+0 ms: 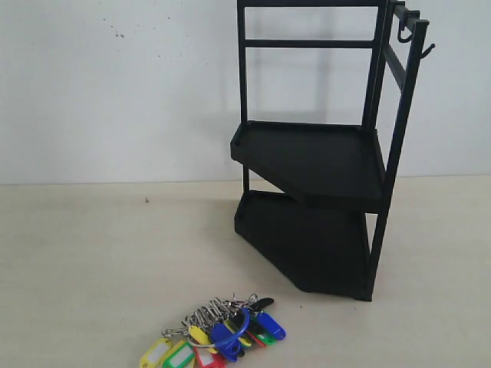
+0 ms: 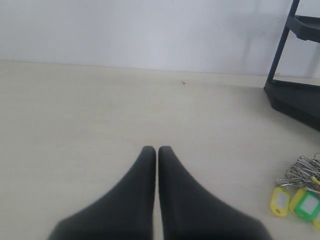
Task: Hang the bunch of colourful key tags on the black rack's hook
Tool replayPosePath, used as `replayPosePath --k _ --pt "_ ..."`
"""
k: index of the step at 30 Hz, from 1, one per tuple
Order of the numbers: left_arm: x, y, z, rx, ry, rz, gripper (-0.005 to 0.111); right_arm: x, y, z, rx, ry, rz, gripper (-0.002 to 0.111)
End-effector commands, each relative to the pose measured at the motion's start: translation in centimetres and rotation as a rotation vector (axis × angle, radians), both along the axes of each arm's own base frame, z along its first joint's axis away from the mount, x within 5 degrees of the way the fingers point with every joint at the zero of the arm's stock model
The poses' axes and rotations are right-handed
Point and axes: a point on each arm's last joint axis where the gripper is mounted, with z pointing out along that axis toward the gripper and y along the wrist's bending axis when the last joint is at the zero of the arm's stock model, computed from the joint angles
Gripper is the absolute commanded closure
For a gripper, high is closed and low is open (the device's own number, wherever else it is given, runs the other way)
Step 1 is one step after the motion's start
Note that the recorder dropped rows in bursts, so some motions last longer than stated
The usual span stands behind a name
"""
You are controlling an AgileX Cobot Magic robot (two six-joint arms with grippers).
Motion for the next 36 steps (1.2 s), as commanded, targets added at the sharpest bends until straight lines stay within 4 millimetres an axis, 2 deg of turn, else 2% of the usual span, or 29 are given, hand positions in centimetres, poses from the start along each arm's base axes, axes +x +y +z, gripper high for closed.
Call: replayPosePath --k 1,5,7,13,18,21,25,28,33,36 --pt "0.0 0.0 0.0 0.008 -0.007 0.000 0.102 3.4 0.3 -1.9 0.022 0.520 0.045 0.108" --pt "0.0 0.0 0.0 0.008 -0.007 0.000 0.102 5.3 0.9 -4.2 0.130 0.830 0.148 0.108" --pt "0.0 0.0 0.0 0.008 -0.007 0.000 0.102 5.8 1.3 -4.8 0.172 0.914 0.187 0.108" --pt "0.0 0.0 0.0 0.008 -0.007 0.000 0.102 6.2 1.4 -4.7 0.189 0.906 0.205 0.108" --pt "0.0 0.0 0.0 0.008 -0.007 0.000 0.102 6.7 2.2 -3.4 0.114 0.799 0.304 0.108" --pt "0.0 0.0 0.0 0.008 -0.007 0.000 0.102 7.4 3.0 -1.6 0.030 0.750 0.388 0.108" --pt "0.0 0.0 0.0 0.008 -0.007 0.000 0.102 9.2 4.8 0.8 -0.093 0.825 0.598 0.108" --pt "0.0 0.0 0.0 0.008 -0.007 0.000 0.102 11.1 5.8 1.3 -0.155 0.880 0.750 0.108" --pt "0.0 0.0 0.0 0.008 -0.007 0.000 0.102 15.2 6.6 -0.6 -0.080 0.988 0.924 0.108" --pt "0.0 0.0 0.0 0.008 -0.007 0.000 0.102 18.9 7.2 -4.4 -0.093 1.139 1.026 0.108"
